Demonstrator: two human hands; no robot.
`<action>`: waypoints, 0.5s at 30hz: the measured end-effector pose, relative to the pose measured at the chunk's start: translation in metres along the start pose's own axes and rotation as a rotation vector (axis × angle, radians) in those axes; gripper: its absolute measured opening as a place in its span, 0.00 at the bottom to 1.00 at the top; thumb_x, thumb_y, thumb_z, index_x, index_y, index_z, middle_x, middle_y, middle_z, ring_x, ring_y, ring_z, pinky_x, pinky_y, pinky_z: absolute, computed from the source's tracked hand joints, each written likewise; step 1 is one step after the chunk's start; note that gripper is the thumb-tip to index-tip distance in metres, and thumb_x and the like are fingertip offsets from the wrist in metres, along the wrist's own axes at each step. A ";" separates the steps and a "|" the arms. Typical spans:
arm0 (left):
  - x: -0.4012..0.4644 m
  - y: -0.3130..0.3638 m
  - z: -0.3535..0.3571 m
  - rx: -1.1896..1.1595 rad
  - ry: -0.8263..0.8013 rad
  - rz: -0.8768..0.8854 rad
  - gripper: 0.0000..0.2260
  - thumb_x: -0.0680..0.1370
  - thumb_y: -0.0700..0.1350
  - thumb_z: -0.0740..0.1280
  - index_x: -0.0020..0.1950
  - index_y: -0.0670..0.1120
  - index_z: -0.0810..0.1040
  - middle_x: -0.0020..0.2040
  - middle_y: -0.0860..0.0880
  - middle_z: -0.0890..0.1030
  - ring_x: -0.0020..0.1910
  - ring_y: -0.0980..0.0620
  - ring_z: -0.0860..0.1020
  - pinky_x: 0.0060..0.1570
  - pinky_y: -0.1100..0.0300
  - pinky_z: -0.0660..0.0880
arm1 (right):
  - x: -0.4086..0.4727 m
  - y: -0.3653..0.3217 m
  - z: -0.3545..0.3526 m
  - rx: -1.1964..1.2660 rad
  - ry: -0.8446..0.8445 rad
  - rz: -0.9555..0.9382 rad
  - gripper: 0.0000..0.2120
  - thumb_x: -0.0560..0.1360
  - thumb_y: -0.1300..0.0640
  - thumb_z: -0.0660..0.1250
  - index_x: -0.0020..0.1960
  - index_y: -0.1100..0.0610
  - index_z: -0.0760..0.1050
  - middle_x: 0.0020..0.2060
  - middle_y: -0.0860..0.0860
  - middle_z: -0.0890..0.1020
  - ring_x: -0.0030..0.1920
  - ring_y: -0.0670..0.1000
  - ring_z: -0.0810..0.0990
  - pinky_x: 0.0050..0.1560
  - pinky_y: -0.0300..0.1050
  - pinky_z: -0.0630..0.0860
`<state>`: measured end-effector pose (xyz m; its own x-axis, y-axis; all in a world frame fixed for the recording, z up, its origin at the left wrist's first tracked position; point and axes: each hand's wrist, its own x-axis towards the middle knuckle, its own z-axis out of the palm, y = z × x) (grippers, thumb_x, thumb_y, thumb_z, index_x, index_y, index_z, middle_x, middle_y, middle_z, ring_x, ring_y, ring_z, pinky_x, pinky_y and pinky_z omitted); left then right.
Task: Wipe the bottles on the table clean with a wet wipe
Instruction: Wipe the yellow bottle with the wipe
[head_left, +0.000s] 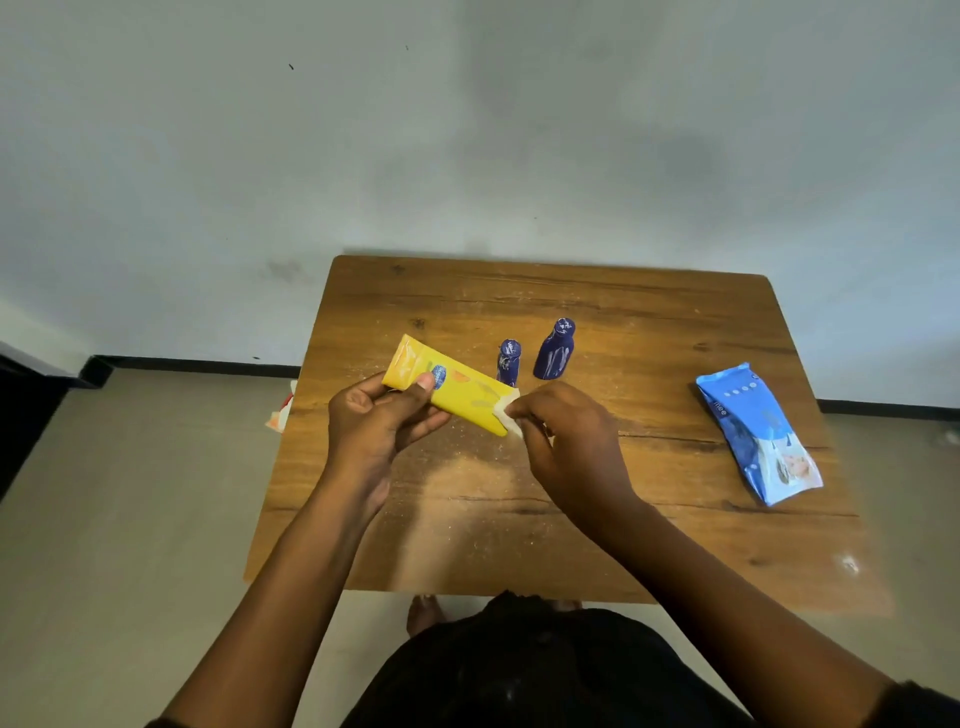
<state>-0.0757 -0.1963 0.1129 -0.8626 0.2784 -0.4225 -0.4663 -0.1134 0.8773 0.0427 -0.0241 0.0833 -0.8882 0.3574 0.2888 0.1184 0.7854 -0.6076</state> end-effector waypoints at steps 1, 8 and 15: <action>-0.002 -0.001 0.002 0.006 0.002 0.006 0.10 0.77 0.37 0.74 0.57 0.35 0.83 0.51 0.37 0.87 0.48 0.43 0.87 0.48 0.51 0.86 | 0.003 -0.004 0.000 0.011 0.010 0.012 0.08 0.77 0.65 0.73 0.53 0.57 0.86 0.46 0.52 0.86 0.46 0.53 0.83 0.44 0.53 0.81; -0.016 -0.010 0.024 0.097 -0.091 0.043 0.10 0.78 0.38 0.73 0.59 0.36 0.84 0.48 0.38 0.88 0.46 0.45 0.88 0.49 0.51 0.85 | 0.033 -0.035 -0.006 0.124 0.058 -0.021 0.09 0.79 0.62 0.70 0.57 0.57 0.86 0.49 0.52 0.84 0.49 0.50 0.82 0.48 0.49 0.80; -0.009 0.002 0.011 0.018 -0.050 0.033 0.11 0.78 0.39 0.73 0.59 0.35 0.83 0.50 0.38 0.87 0.47 0.44 0.87 0.50 0.50 0.85 | 0.023 -0.025 -0.010 -0.011 -0.043 -0.210 0.12 0.79 0.58 0.71 0.61 0.55 0.84 0.53 0.51 0.82 0.53 0.53 0.78 0.50 0.46 0.74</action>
<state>-0.0669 -0.1886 0.1214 -0.8662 0.3218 -0.3822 -0.4340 -0.1058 0.8947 0.0243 -0.0306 0.1129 -0.9119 0.1638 0.3764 -0.0663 0.8461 -0.5290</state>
